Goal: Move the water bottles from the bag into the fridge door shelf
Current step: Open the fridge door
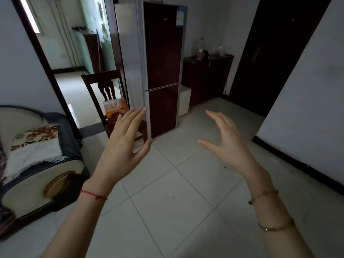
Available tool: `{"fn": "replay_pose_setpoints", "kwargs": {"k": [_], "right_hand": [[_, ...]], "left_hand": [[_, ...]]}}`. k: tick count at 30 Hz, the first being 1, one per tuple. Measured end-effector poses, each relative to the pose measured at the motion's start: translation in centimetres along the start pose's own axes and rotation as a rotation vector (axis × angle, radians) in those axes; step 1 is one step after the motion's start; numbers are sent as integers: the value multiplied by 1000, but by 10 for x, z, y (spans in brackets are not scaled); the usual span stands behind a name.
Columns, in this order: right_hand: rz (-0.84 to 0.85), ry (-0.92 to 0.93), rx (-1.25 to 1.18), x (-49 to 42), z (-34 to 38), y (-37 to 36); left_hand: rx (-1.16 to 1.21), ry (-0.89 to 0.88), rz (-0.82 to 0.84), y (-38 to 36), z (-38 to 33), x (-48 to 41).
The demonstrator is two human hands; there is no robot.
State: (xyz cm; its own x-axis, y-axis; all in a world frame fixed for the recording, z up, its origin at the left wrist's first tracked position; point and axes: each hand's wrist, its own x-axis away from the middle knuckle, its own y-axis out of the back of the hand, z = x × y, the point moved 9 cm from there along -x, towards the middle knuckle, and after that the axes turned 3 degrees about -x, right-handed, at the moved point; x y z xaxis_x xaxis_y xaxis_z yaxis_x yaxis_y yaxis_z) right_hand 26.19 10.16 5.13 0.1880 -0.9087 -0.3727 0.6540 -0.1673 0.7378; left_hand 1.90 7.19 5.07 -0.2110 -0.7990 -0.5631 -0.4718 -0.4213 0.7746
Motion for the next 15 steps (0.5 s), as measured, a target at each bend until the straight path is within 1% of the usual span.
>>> {"fn": "replay_pose_setpoints", "kwargs": {"k": [2, 5, 10, 15], "right_hand": [[-1, -5, -5, -16, -7, -8], [16, -29, 5, -34, -21, -24], [22, -34, 42, -62, -43, -43], [39, -60, 15, -96, -70, -66]], "left_hand": [[10, 20, -8, -9, 16, -10], [19, 52, 30, -30, 37, -23], [24, 57, 61, -56, 56, -52], [39, 77, 76, -83, 80, -85]]}}
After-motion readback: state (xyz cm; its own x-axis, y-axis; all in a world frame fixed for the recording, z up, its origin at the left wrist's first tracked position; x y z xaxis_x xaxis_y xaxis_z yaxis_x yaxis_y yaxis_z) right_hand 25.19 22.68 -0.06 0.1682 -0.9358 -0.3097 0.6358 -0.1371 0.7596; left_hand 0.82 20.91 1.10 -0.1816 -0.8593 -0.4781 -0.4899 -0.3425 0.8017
